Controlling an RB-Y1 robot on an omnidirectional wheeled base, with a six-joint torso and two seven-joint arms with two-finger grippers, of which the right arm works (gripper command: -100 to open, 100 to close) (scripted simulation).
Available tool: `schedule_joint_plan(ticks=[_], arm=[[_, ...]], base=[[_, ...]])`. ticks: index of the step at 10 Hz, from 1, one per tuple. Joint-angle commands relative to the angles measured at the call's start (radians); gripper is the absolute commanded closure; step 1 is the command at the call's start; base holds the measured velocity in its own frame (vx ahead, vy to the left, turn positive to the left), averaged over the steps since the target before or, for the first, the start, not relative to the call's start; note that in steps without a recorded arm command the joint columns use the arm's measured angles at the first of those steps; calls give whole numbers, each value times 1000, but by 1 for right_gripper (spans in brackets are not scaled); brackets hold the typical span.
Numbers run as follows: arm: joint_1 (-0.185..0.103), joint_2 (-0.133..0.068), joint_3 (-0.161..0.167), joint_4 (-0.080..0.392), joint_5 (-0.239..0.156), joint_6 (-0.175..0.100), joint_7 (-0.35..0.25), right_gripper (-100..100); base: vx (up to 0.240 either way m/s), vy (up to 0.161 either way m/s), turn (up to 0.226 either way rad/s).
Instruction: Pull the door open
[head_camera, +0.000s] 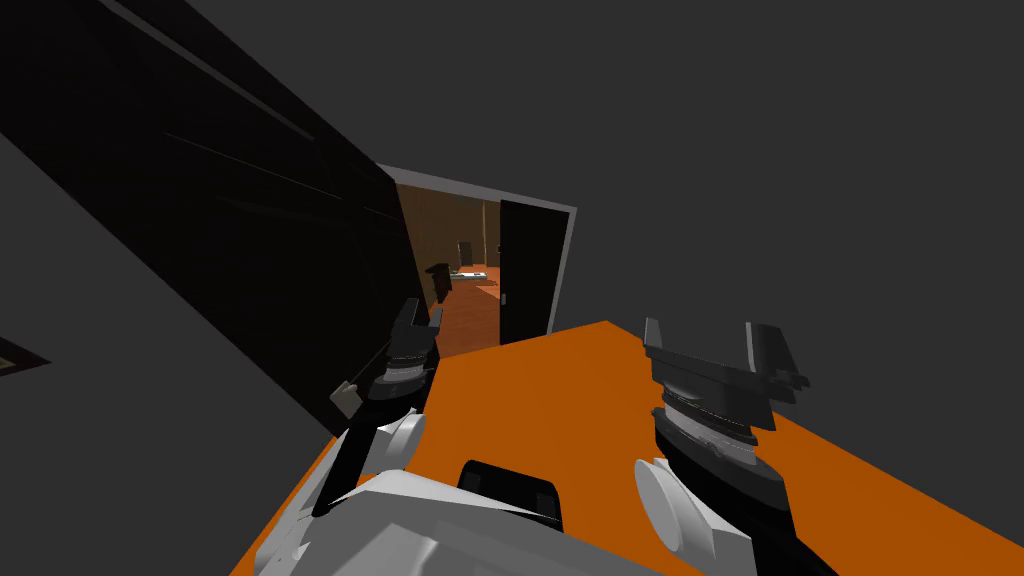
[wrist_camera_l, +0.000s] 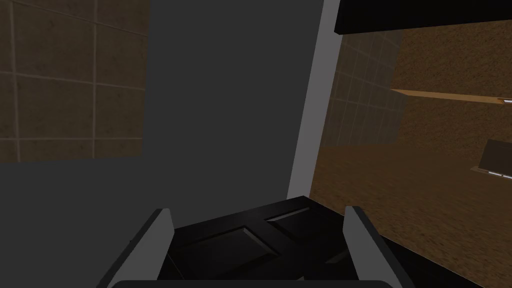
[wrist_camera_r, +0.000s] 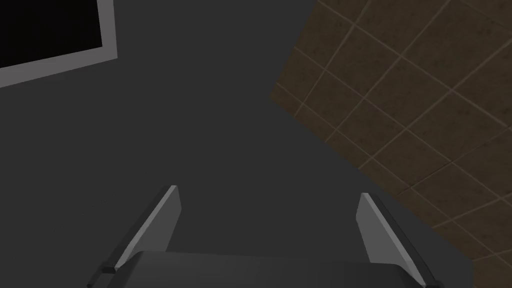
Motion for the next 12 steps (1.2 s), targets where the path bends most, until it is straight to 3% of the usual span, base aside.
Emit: schedule_joint_plan(ticks=[1,12], arm=[[-11,-7,-3,29,0,-3,2,-100],[-102,-46,-26,275,1,-34,23,-100]], base=[[12,22,113],[94,11,79]])
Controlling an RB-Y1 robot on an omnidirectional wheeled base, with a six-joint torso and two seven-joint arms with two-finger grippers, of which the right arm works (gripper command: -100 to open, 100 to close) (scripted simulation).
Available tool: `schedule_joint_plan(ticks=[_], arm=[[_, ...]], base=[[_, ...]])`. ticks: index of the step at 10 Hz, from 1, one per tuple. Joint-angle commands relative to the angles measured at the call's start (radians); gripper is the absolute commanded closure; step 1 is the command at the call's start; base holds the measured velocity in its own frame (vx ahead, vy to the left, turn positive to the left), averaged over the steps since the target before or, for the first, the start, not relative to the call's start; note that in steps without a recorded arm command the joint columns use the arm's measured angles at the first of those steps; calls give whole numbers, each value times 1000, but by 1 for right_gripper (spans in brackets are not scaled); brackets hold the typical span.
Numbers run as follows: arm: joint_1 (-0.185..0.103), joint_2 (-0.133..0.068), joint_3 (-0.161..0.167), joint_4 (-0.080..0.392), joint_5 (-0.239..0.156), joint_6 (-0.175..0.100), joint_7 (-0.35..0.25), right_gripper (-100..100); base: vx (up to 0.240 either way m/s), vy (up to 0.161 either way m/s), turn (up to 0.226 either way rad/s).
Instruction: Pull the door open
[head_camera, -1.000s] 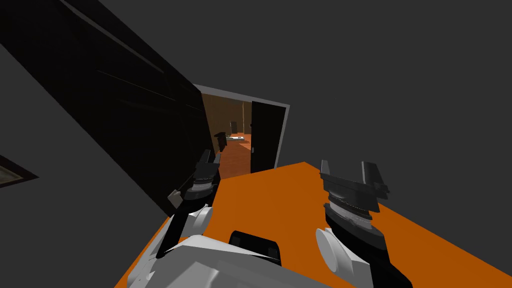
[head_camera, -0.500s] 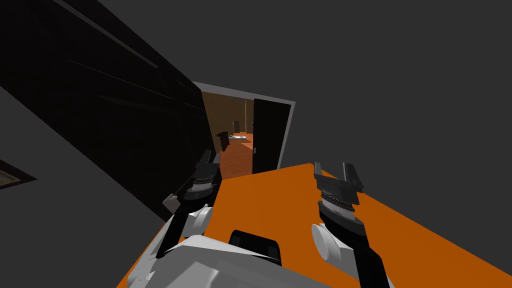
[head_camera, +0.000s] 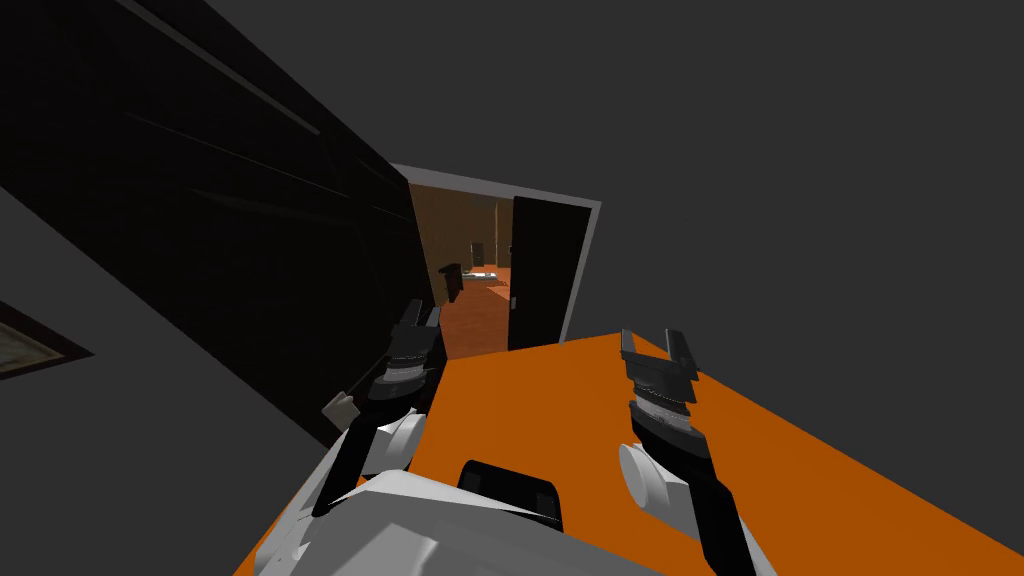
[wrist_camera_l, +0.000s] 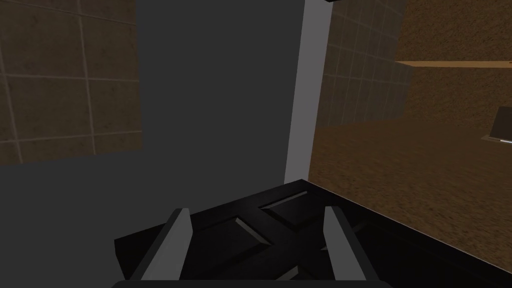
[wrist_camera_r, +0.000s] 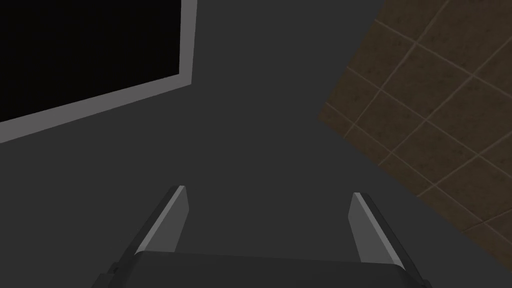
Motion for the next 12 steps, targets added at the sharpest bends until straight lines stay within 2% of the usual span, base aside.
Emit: schedule_joint_plan(ticks=[1,12], arm=[[-13,-2,-1,33,2,-2,5,-100],[-124,-29,-28,331,2,-39,31,-100]], base=[[77,9,66],[97,9,98]])
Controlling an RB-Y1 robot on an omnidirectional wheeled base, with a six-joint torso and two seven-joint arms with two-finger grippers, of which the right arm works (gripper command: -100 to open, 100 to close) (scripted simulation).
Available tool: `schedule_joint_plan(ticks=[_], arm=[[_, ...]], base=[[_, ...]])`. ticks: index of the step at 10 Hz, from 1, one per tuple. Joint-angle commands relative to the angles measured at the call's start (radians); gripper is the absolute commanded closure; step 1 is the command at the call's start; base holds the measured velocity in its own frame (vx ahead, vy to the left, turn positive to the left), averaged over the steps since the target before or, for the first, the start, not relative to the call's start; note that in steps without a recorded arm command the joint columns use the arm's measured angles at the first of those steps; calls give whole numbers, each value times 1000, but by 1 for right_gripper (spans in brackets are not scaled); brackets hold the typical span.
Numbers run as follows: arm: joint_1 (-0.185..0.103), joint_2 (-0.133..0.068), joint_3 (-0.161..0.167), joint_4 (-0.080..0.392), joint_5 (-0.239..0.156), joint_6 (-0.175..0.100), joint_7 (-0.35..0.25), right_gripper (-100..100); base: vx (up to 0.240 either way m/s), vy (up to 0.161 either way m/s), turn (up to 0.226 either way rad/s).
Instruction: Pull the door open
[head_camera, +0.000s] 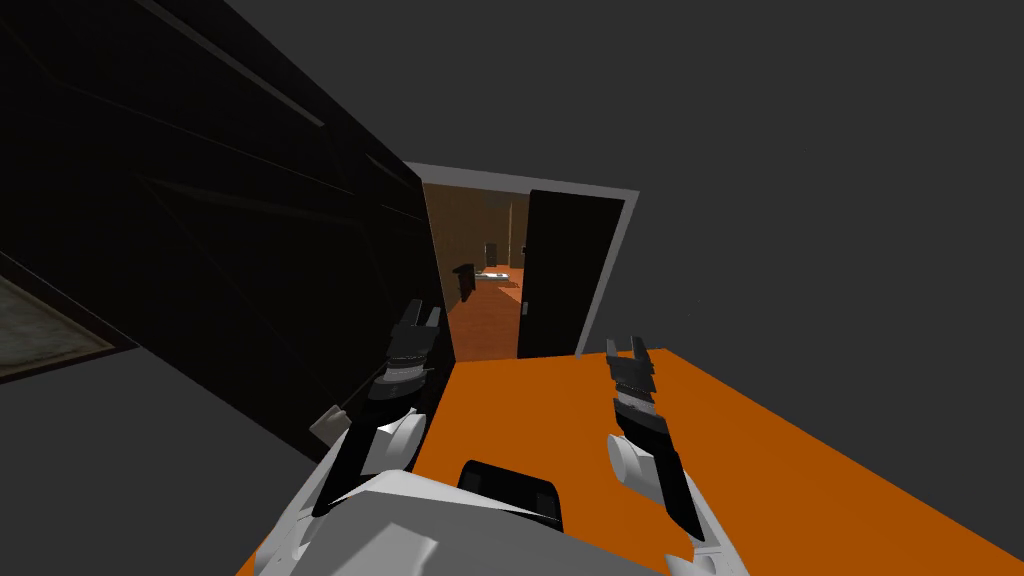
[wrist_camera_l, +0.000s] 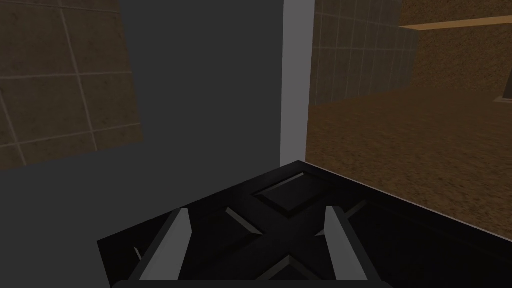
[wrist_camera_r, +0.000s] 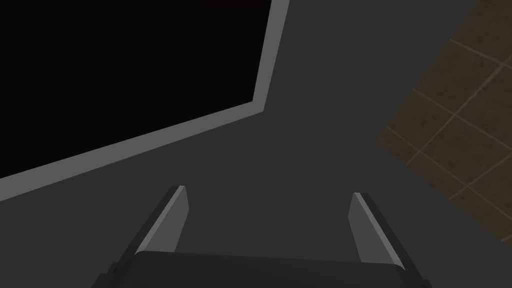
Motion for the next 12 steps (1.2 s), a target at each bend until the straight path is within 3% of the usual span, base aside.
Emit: schedule_joint_plan(ticks=[1,9,10,12], arm=[[-15,-3,-3,50,1,-13,4,-100],[-108,-15,-26,298,1,-44,26,-100],[-108,-15,-26,304,1,-44,26,-100],[-132,-18,-32,366,2,-51,31,-100]], base=[[96,5,111],[103,-4,115],[62,-1,32],[62,-6,93]])
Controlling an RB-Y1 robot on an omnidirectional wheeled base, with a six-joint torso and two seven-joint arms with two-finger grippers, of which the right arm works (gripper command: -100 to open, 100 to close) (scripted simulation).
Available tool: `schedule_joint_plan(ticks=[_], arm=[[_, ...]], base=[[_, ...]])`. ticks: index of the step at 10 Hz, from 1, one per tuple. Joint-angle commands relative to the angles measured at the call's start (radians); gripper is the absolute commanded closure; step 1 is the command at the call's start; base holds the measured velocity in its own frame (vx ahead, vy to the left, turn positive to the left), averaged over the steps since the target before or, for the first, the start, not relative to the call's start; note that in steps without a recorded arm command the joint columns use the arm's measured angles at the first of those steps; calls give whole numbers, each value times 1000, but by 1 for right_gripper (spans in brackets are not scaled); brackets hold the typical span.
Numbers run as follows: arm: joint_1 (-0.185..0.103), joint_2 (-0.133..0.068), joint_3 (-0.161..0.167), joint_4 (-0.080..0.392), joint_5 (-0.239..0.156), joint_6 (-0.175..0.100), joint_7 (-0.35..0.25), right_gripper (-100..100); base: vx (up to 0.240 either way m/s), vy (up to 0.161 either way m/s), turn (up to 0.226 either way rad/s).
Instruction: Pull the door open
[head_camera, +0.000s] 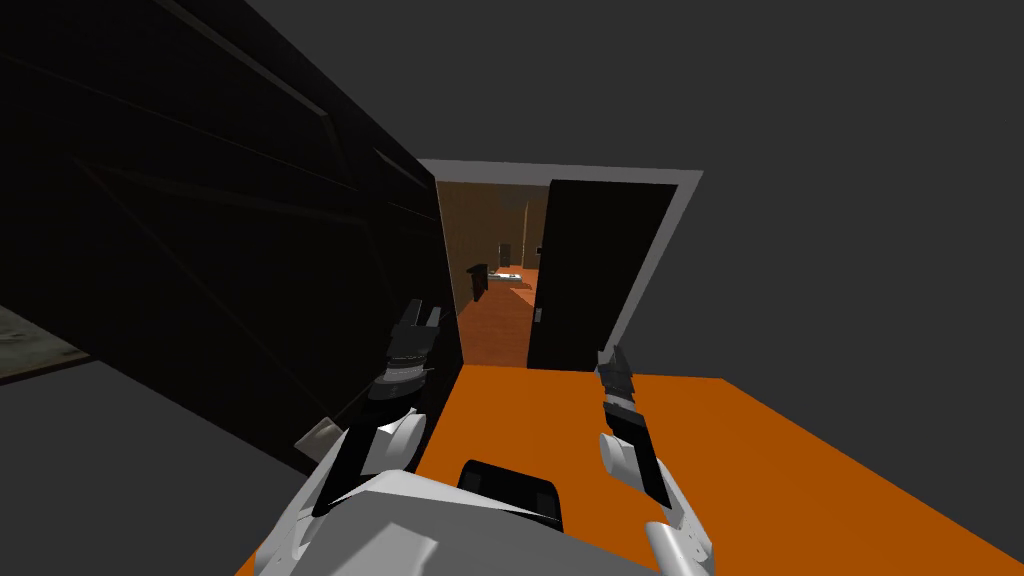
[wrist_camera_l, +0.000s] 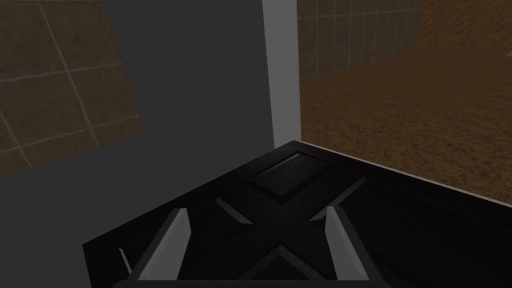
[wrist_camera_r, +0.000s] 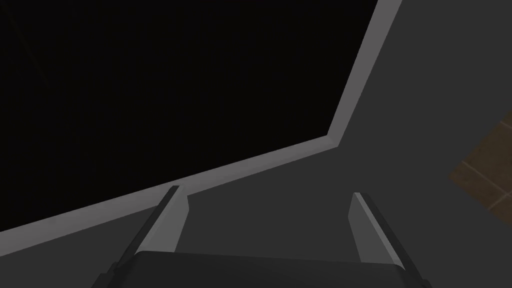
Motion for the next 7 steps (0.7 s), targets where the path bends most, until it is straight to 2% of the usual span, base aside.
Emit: schedule_joint_plan(ticks=[1,5,6,7], arm=[[-18,-2,-5,50,0,-5,5,-100],[-66,-5,-17,178,0,-21,15,-100],[-78,-6,-20,204,0,-25,18,-100],[-78,-6,-20,210,0,-25,18,-100]], base=[[90,-14,111],[109,-11,118],[94,-8,113],[62,-14,39]])
